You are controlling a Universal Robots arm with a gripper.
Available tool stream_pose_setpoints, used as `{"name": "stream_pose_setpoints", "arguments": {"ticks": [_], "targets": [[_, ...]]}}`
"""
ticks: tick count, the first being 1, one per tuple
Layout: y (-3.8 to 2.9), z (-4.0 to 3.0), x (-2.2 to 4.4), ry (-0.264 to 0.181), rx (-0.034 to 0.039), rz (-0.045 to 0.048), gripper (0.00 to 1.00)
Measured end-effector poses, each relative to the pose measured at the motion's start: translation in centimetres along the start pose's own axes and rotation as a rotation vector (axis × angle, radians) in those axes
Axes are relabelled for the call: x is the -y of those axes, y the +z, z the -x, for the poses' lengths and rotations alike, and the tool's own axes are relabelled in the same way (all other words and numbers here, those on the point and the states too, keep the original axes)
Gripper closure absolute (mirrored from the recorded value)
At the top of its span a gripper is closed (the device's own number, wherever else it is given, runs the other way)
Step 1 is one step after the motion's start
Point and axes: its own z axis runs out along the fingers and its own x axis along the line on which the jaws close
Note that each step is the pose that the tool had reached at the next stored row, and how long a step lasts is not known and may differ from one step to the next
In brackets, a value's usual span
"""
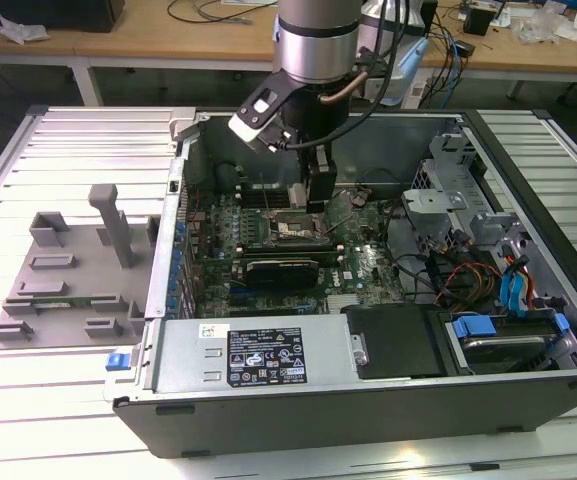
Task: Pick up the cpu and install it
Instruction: 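Place the cpu into insertion slot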
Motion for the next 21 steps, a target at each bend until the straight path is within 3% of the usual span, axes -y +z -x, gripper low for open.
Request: {"name": "stream_pose_setpoints", "arguments": {"ticks": [11, 15, 17, 21], "targets": [[0.60, -0.11, 0.05, -0.076, -0.0050, 0.0014, 0.45], [1.66, -1.02, 0.13, -0.091, -0.0061, 0.0017, 0.45], [1.97, -1.09, 0.14, -0.086, -0.0057, 0.0015, 0.45], [3.19, -1.35, 0.21, -0.031, -0.0021, 0.0006, 0.45]]}}
